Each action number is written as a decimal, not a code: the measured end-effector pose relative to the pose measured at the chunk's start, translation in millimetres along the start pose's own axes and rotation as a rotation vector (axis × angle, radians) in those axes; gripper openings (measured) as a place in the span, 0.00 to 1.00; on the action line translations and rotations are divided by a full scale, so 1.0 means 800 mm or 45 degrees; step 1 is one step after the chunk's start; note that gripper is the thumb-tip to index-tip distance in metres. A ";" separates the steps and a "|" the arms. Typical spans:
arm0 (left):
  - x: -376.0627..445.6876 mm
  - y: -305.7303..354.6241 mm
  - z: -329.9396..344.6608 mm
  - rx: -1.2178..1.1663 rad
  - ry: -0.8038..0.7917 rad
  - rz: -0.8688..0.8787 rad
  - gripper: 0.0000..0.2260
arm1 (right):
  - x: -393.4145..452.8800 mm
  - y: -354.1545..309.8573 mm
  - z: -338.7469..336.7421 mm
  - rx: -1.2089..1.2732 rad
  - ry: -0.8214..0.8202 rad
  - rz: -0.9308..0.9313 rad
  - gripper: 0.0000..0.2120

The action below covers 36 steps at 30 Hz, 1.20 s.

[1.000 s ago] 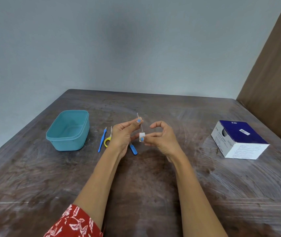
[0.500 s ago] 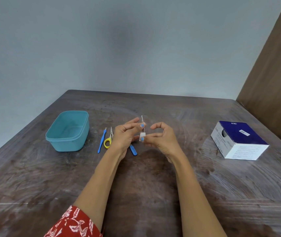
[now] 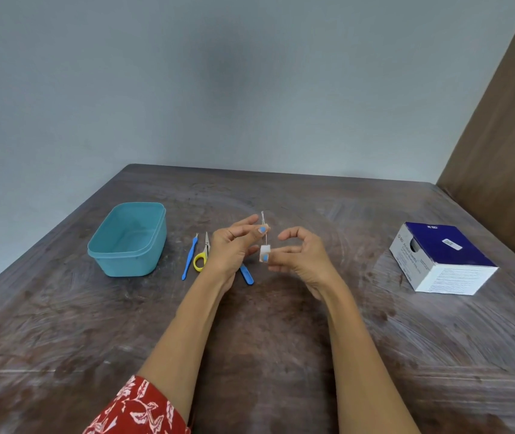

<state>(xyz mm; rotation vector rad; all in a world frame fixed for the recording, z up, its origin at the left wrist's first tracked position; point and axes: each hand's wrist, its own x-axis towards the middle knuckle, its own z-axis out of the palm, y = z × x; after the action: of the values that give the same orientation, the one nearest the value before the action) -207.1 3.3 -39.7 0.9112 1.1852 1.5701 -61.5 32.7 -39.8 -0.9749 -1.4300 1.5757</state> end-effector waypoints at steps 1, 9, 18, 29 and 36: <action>0.000 0.000 -0.001 -0.003 0.003 0.001 0.02 | 0.000 0.001 0.001 -0.006 -0.025 0.033 0.21; 0.001 -0.001 0.001 0.013 -0.017 0.043 0.03 | 0.015 -0.005 0.000 0.126 -0.015 -0.049 0.23; 0.003 -0.007 0.000 -0.016 -0.048 0.005 0.04 | 0.009 -0.001 -0.007 0.156 -0.024 -0.006 0.22; 0.004 -0.009 0.001 -0.006 -0.059 0.023 0.03 | 0.004 -0.003 -0.008 0.005 -0.014 -0.036 0.20; 0.003 -0.008 0.004 -0.006 -0.029 0.017 0.04 | 0.002 -0.002 -0.006 -0.007 -0.040 0.003 0.20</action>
<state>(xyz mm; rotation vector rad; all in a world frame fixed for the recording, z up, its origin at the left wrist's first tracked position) -203.5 7.4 -45.0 0.9331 1.1612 1.5685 -57.8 36.1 -38.2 -0.9594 -1.4552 1.5963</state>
